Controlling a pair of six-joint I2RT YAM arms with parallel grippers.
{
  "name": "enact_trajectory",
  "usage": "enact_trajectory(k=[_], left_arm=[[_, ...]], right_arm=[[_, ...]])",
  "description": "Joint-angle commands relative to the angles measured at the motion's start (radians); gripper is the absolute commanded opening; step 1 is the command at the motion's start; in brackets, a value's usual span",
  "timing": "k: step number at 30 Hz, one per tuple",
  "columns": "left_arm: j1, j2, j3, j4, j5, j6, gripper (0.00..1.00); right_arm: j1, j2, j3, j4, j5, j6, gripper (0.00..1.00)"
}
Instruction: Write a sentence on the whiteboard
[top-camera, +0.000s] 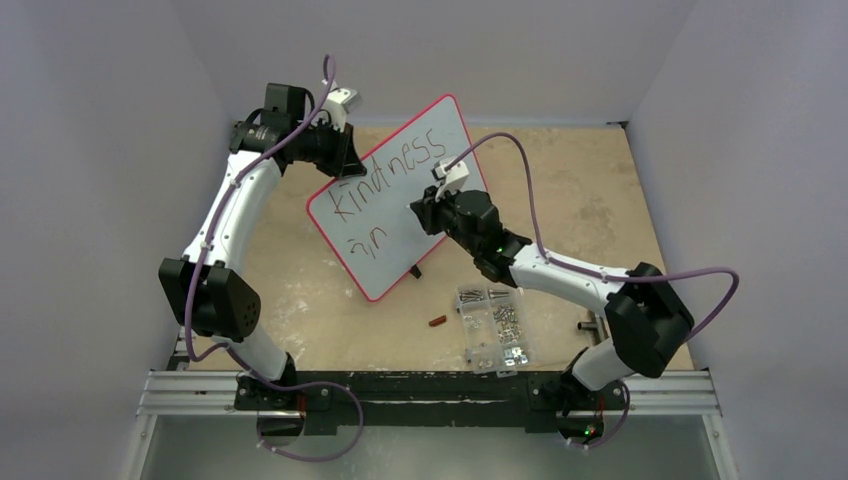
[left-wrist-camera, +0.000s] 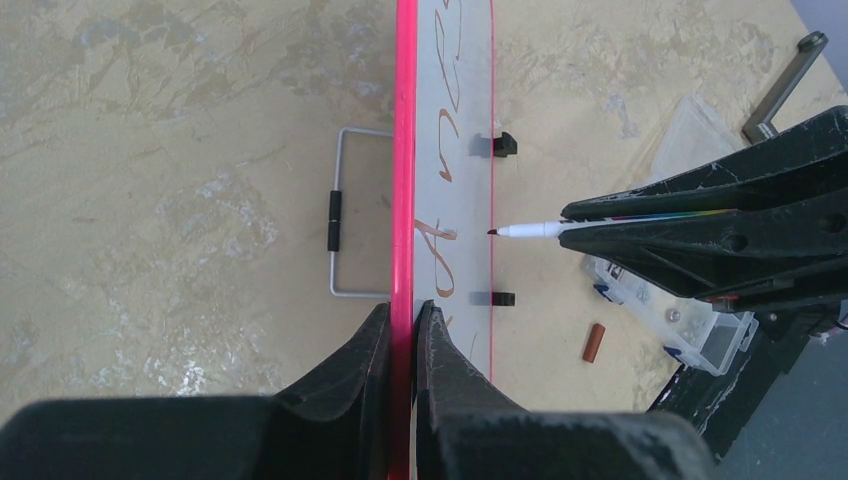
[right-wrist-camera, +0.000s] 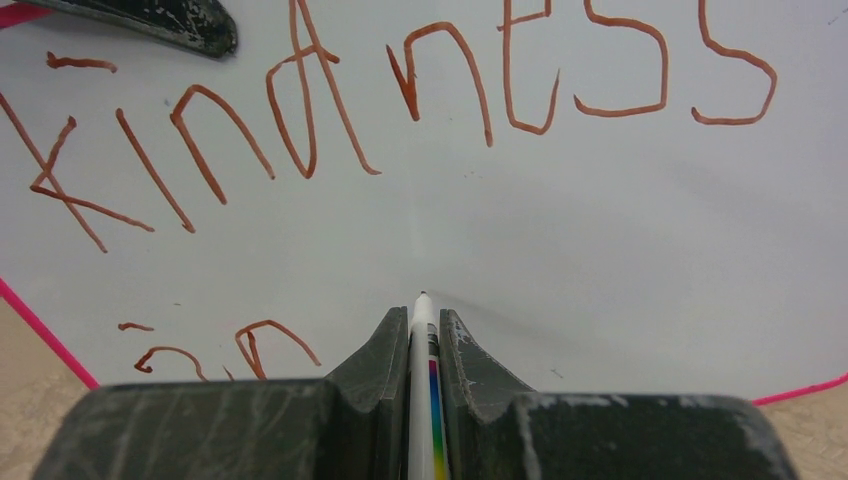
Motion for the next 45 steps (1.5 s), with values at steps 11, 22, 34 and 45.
enact_trajectory(k=[11,22,34,45], left_arm=[[-0.010,0.012,0.016,-0.059,-0.094,0.050,0.00],[-0.010,0.011,0.016,-0.059,-0.098,0.051,0.00],[-0.010,0.012,0.018,-0.059,-0.099,0.051,0.00],[-0.010,0.010,0.018,-0.059,-0.095,0.051,0.00]], right_arm=[[0.003,0.040,0.065,0.159,-0.133,0.001,0.00],[0.002,0.069,0.049,0.172,-0.133,0.005,0.00],[0.002,0.049,-0.037,0.161,-0.101,0.026,0.00],[-0.018,0.064,0.066,0.112,-0.038,0.008,0.00]])
